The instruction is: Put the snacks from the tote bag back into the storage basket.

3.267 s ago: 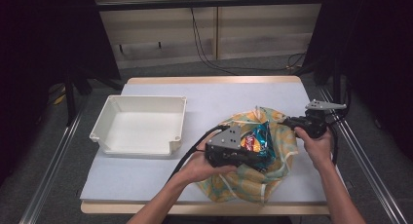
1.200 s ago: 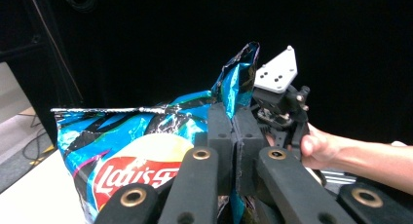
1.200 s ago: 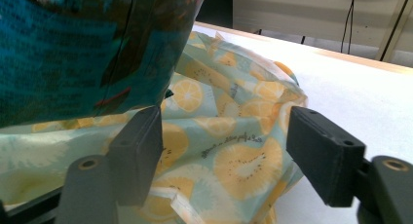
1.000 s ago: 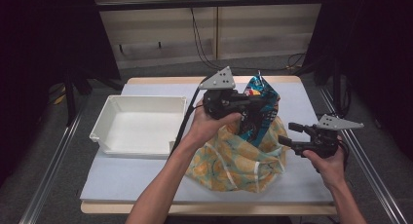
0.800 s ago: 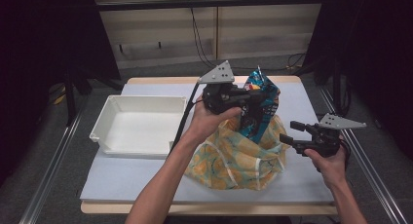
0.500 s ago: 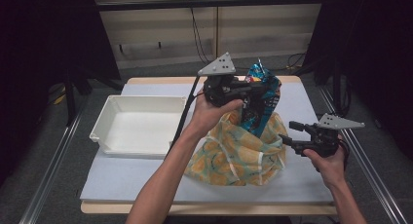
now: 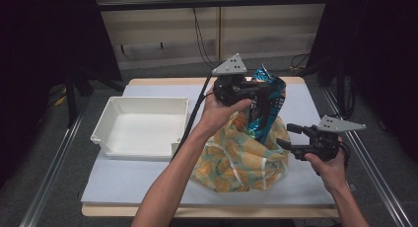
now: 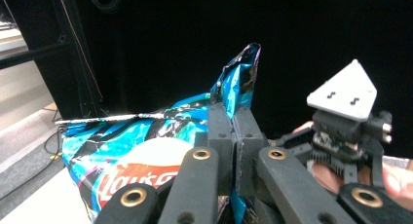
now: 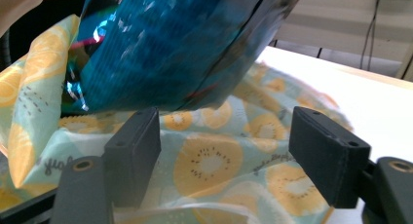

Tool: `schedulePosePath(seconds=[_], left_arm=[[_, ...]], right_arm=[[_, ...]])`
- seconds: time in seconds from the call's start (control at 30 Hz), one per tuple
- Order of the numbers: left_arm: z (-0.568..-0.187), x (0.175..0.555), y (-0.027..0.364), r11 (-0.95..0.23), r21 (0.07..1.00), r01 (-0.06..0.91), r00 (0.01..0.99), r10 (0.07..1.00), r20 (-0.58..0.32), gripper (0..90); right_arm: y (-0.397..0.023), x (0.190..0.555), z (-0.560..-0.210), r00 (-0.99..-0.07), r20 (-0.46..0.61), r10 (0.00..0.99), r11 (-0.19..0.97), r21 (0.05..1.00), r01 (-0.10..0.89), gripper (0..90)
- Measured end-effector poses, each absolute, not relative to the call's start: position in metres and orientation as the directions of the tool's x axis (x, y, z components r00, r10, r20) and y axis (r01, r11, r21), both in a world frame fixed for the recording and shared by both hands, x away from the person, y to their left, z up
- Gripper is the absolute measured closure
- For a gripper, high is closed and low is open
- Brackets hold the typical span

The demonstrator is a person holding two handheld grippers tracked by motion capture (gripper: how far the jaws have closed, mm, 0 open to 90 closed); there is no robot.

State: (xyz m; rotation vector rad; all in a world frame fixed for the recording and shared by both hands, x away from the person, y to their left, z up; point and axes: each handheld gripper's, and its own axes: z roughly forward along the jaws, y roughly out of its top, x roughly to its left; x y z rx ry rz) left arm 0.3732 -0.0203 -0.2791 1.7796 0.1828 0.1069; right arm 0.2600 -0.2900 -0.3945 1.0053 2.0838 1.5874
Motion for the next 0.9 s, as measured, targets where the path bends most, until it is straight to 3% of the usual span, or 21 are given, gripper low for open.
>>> schedulePosePath(seconds=[0.57,0.9], left_arm=[[-0.231,0.378,-0.005,-0.091,0.995,0.04,0.981,0.195,-0.022,89.1],[-0.231,0.378,0.018,-0.114,0.993,0.04,0.97,0.244,-0.011,89.0]], right_arm=[[-0.289,0.262,-0.399,-0.699,0.16,0.697,0.129,0.931,0.342,24.4],[-0.29,0.259,-0.398,-0.692,0.156,0.705,0.111,0.939,0.325,10.6]])
